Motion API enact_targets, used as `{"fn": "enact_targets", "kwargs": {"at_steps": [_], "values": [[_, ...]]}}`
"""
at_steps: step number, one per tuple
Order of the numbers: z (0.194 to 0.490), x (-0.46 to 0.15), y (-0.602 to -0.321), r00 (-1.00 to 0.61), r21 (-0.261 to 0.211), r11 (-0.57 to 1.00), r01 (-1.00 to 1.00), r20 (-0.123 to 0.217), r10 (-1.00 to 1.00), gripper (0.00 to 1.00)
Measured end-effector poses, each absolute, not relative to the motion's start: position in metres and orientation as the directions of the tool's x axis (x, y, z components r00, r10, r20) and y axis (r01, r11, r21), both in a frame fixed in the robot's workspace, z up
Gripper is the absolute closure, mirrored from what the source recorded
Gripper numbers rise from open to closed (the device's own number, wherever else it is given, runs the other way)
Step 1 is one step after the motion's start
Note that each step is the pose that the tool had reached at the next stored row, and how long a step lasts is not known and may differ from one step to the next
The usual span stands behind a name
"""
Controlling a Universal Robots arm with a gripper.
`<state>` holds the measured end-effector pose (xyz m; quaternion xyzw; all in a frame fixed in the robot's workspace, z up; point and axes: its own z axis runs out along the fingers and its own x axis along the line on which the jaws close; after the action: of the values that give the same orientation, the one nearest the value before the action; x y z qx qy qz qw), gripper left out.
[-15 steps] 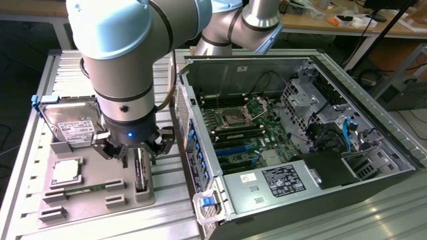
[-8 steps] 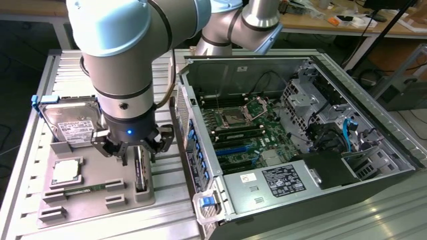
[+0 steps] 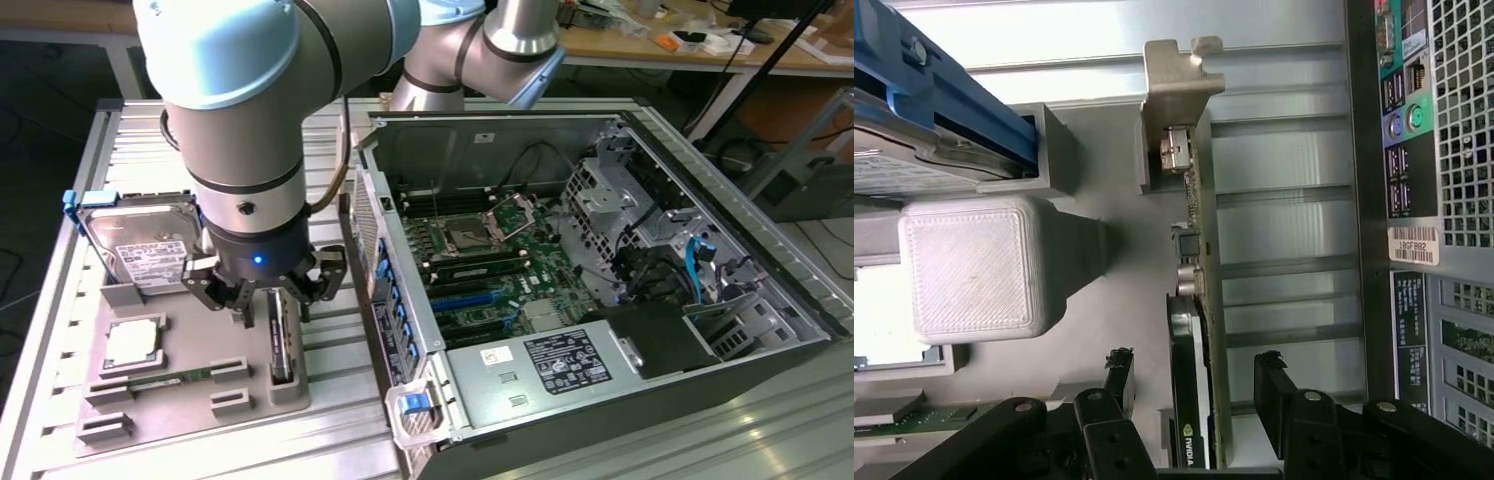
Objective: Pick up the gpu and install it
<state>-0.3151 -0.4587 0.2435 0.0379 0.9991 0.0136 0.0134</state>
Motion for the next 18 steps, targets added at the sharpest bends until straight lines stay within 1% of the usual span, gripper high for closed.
{"fn": "enact_targets", "kwargs": {"at_steps": [12,14,16,17,18], "values": [[0.2431,-0.3152,-0.4586,-0.997,0.028,0.997,0.075,-0.026,0.076,0.4],[0.2431,-0.3152,-0.4586,-0.997,0.028,0.997,0.076,-0.026,0.076,0.41],[0.2431,-0.3152,-0.4586,-0.997,0.028,0.997,0.075,-0.026,0.076,0.54],[0.2431,-0.3152,-0.4586,-0.997,0.028,0.997,0.075,-0.026,0.076,0.54],[0.2431,-0.3152,-0.4586,-0.997,0.028,0.997,0.075,-0.026,0.076,0.61]]}}
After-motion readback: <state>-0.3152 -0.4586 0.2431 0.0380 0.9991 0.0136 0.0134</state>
